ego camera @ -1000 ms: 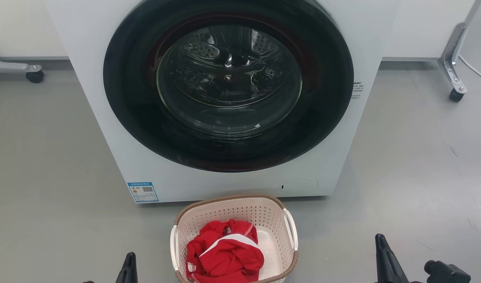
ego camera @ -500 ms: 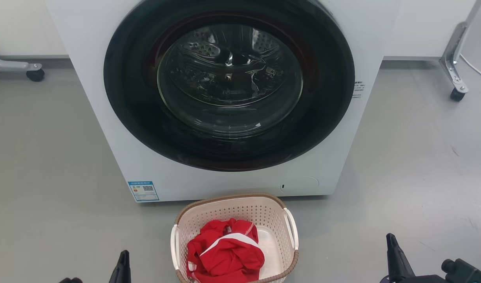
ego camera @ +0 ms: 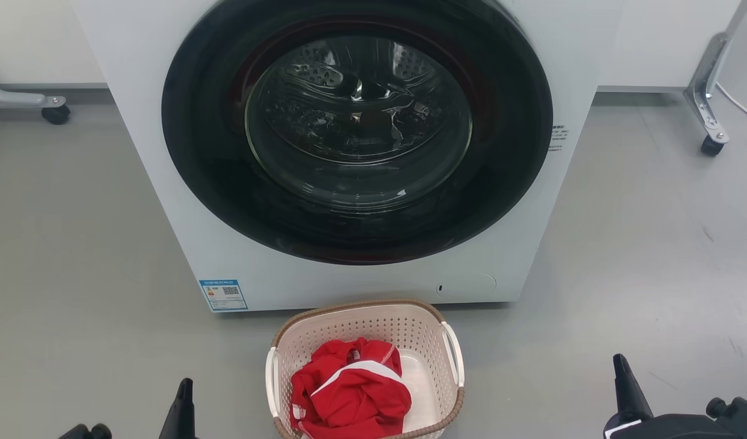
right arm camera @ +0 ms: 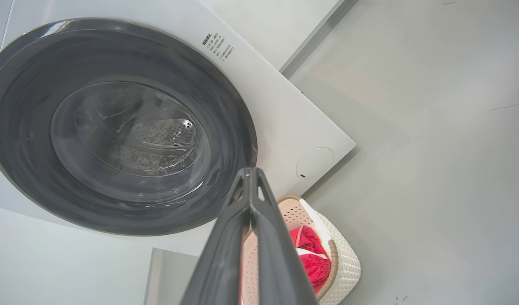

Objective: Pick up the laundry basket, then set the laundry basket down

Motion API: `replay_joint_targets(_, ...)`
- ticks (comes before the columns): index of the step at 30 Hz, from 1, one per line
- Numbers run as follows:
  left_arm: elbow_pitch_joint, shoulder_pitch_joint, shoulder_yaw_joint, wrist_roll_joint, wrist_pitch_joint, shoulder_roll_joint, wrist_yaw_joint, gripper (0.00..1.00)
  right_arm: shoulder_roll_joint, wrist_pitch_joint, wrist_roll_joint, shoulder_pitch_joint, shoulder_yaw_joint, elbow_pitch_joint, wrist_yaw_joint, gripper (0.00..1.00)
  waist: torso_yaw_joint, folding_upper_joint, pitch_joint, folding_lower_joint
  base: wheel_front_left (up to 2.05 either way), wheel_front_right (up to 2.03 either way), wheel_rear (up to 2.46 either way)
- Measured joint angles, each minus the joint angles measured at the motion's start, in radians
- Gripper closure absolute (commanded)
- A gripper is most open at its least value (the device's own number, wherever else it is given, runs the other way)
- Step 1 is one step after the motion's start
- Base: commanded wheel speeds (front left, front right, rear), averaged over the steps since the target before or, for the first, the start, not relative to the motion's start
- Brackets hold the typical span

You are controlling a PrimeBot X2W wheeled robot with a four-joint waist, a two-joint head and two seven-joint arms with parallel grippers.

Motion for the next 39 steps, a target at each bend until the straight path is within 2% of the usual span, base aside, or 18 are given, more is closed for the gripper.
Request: replay_joint_targets(39,0.069,-0.109,0.129,-0.481,0.136,-0.031,-0.097,1.00,0.009,0.134,0.518,-0.072,-0.164,0.074,0.097,1.00,0.006,0.0000,0.009,0.0001,0.00,0.00,0.00)
